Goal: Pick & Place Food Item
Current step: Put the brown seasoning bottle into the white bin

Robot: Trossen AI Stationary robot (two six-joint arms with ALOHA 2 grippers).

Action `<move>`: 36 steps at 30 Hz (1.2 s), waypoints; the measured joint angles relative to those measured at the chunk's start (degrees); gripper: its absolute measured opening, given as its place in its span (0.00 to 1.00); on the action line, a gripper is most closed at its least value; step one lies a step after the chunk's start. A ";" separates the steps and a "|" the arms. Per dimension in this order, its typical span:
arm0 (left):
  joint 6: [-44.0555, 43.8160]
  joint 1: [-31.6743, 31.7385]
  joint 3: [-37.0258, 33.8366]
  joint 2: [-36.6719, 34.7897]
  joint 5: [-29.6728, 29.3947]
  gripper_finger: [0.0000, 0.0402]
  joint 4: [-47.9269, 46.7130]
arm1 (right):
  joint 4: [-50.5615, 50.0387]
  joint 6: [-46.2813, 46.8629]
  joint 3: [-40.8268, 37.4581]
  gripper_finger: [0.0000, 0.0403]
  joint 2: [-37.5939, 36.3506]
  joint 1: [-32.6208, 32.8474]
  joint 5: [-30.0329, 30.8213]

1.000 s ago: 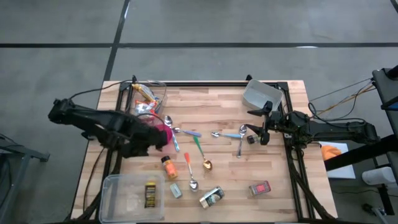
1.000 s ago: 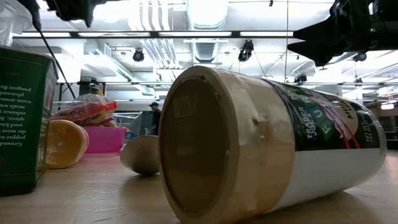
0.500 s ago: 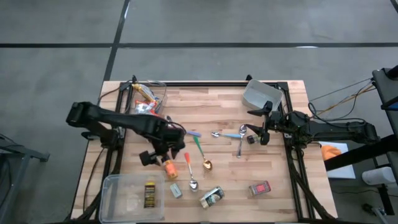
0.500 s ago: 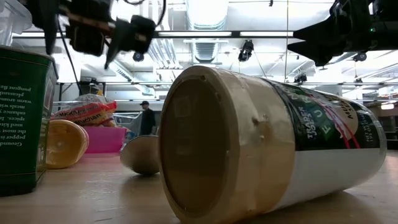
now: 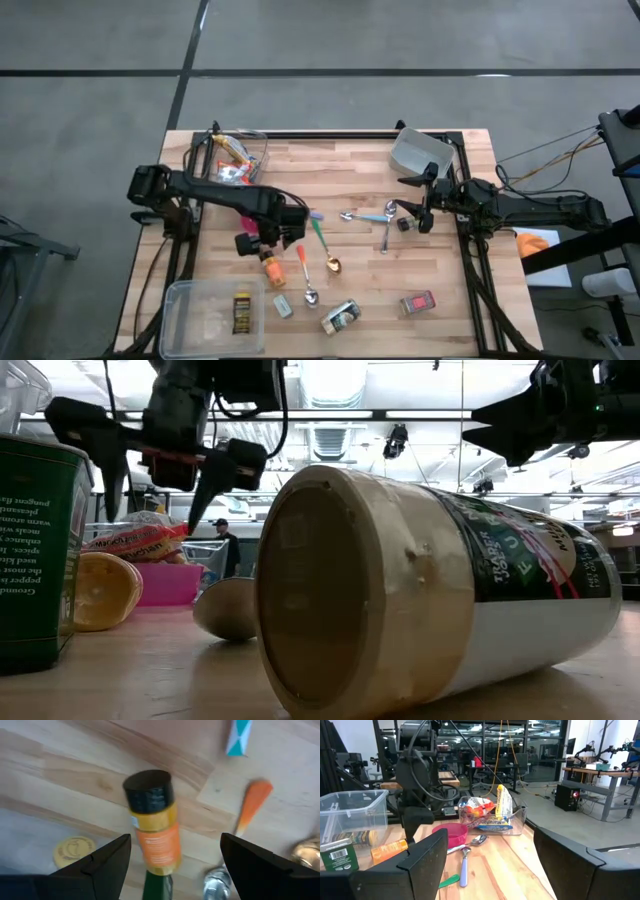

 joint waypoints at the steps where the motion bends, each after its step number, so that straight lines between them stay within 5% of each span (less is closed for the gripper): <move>1: 0.00 0.00 -0.19 0.00 0.00 0.77 -0.14 | 0.00 0.00 0.00 0.72 0.00 -0.02 0.00; 10: -2.69 -0.57 -4.82 -0.28 3.26 0.77 2.60 | -0.02 0.00 0.02 0.72 0.00 -0.02 0.00; 27: -4.64 -0.85 -16.92 -0.26 3.65 0.76 22.18 | -0.04 0.00 0.02 0.72 0.00 0.00 0.00; 36: -4.55 -0.90 -16.84 -0.28 3.26 0.52 22.13 | -0.04 0.00 0.00 0.72 0.00 -0.01 0.00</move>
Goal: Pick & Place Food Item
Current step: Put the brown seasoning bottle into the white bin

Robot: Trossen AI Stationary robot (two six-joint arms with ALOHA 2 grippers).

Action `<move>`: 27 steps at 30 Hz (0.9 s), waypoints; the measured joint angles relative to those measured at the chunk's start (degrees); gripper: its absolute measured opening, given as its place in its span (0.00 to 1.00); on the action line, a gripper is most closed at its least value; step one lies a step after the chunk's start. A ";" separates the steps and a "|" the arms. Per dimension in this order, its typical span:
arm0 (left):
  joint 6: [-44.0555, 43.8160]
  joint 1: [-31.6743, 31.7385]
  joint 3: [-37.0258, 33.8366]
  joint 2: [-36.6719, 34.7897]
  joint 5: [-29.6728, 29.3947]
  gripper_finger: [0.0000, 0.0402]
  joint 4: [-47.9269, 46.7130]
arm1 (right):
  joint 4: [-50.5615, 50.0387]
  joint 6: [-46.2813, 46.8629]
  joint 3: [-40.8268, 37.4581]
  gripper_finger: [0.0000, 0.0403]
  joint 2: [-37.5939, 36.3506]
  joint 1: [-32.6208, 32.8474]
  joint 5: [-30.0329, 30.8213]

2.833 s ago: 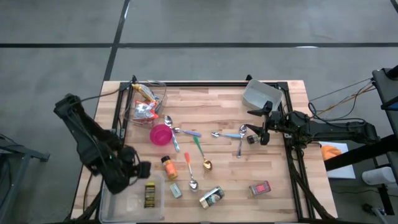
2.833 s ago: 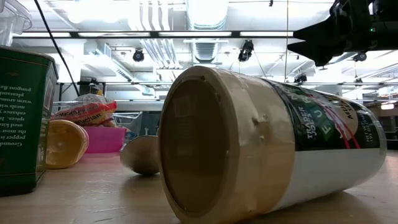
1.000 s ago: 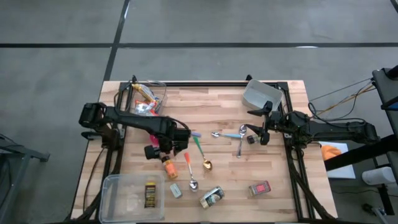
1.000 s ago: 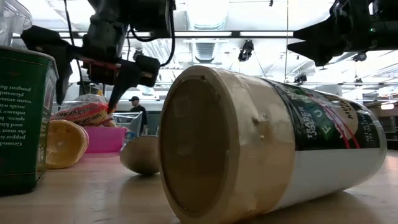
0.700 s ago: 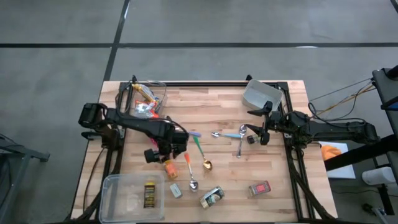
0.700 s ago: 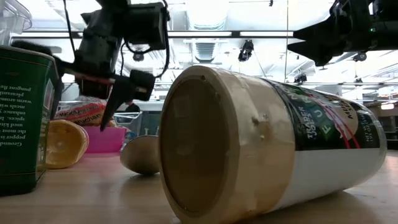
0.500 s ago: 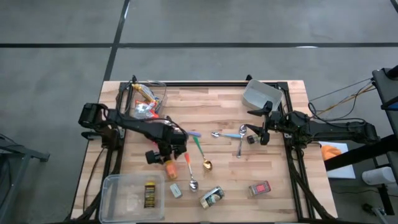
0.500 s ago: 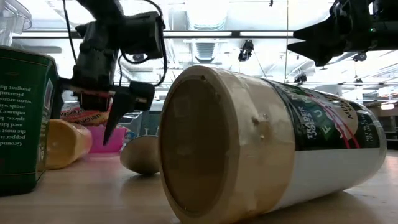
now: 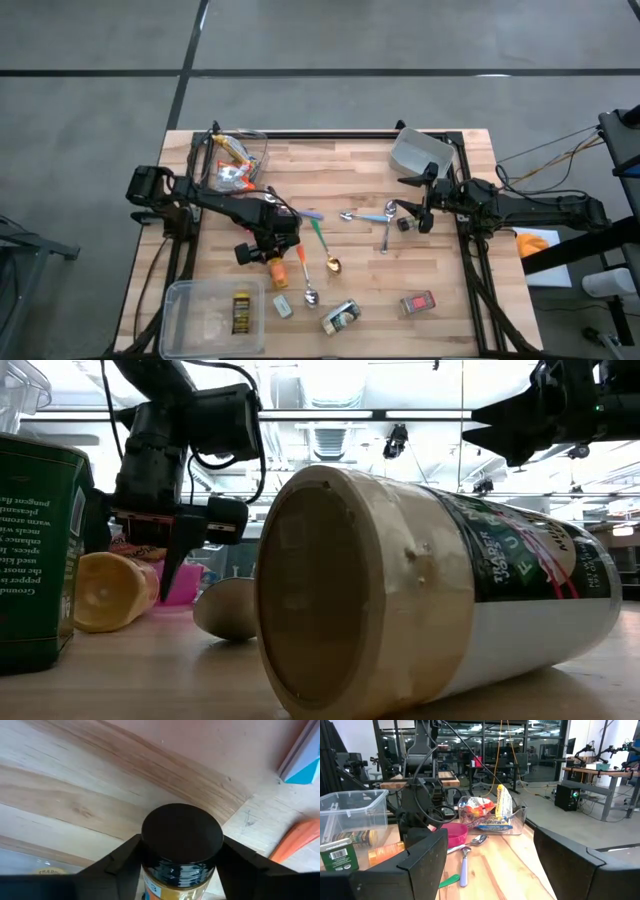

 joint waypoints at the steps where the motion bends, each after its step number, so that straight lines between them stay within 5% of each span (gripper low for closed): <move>1: 0.04 0.00 0.00 0.00 0.02 0.49 0.00 | -0.01 0.00 0.00 0.72 0.00 0.00 0.00; 27: 0.66 -0.04 0.04 -0.15 -0.28 0.48 0.63 | 0.01 0.00 0.01 0.72 0.00 0.01 0.00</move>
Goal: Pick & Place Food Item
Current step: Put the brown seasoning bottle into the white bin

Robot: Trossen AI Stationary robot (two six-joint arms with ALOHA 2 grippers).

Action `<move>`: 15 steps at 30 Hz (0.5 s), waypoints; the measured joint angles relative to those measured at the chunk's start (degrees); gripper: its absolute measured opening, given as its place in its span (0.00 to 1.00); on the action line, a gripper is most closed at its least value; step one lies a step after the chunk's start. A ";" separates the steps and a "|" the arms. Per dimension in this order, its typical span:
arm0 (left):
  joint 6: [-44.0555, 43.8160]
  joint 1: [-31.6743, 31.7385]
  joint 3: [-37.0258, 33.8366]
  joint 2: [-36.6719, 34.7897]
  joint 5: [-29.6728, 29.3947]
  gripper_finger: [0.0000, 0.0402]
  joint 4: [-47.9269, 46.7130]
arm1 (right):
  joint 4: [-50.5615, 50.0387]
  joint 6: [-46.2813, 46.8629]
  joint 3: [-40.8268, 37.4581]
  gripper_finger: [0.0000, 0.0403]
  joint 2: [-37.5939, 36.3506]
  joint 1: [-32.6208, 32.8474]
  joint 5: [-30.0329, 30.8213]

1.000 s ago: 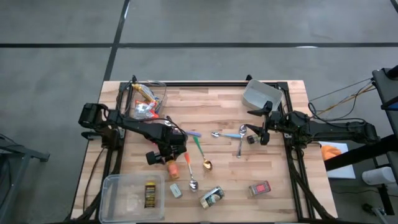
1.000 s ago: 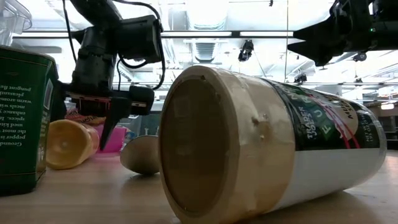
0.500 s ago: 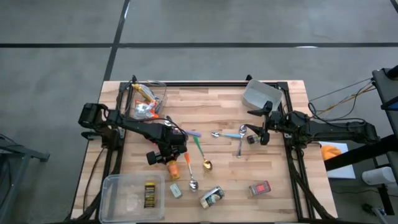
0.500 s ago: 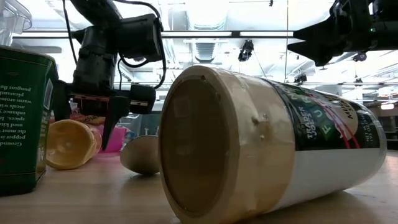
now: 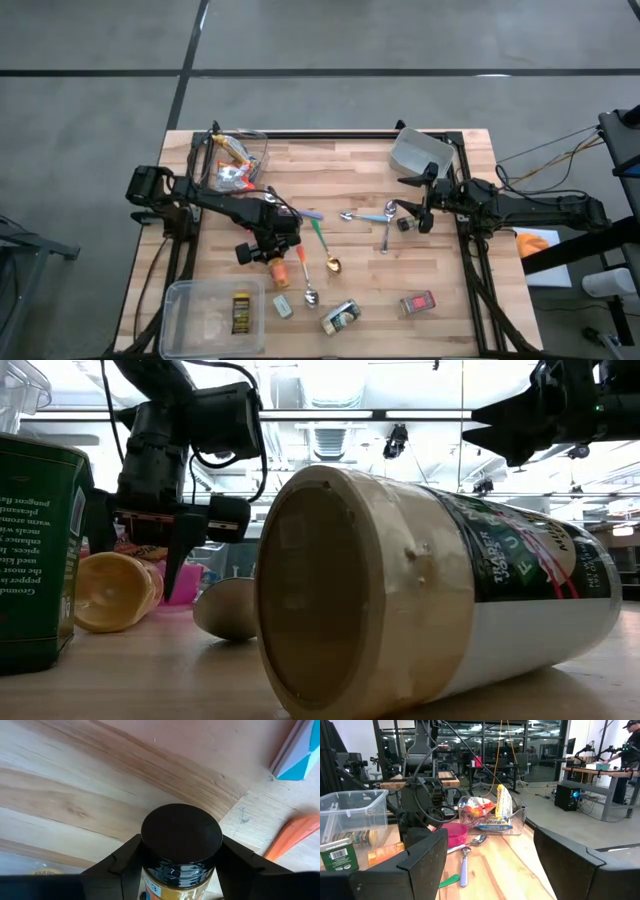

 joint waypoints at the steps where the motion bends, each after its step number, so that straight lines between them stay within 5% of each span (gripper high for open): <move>1: 0.57 0.00 0.00 -0.15 -0.08 0.48 0.00 | -0.01 0.00 -0.01 0.72 -0.01 0.00 0.00; 15: 4.69 3.45 0.66 -15.64 -4.30 0.48 -7.68 | -0.02 0.00 0.00 0.72 0.00 0.00 0.00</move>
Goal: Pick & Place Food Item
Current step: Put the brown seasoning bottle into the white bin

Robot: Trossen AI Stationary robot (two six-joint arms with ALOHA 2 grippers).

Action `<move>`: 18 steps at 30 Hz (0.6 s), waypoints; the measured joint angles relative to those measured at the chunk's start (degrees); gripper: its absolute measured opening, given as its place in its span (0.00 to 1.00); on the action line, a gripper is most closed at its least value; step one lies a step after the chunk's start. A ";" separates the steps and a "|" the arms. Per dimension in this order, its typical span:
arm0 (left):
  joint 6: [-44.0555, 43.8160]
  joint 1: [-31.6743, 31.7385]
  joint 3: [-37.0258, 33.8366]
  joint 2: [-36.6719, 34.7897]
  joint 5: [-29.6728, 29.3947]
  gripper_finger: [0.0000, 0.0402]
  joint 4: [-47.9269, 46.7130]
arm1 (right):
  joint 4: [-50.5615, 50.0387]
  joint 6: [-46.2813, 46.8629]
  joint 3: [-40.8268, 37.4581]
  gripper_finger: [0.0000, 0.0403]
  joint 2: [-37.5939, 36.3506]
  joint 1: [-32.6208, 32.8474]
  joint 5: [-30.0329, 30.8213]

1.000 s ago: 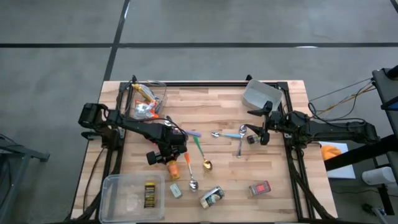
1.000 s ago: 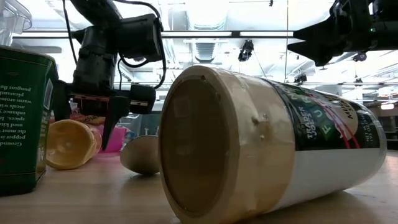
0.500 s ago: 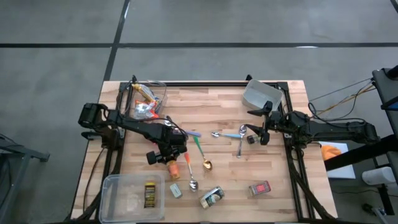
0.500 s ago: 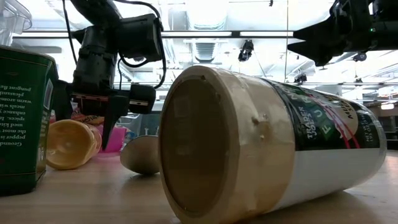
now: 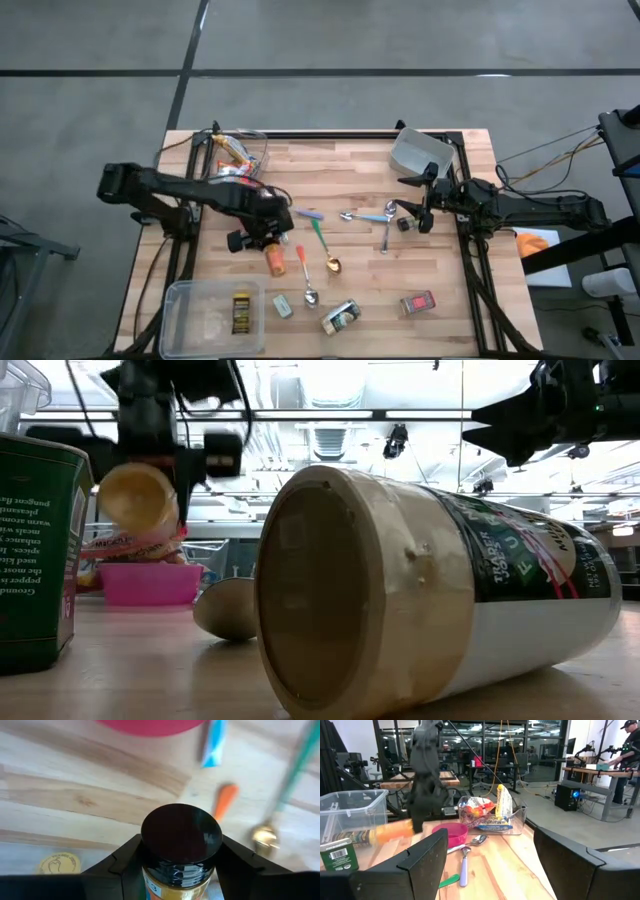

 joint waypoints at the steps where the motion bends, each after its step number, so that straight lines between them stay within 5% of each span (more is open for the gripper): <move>1: 0.04 0.17 0.26 -1.71 -1.39 0.48 -0.82 | 0.02 0.00 0.00 0.72 0.00 0.00 0.00; 9: 2.13 0.65 3.69 -14.12 -17.37 0.48 -2.53 | -0.09 0.00 0.00 0.72 -0.02 -0.02 0.01; 18: 7.01 -4.30 11.80 -16.61 -19.19 0.51 -4.57 | -0.09 0.01 0.00 0.72 -0.02 -0.01 0.02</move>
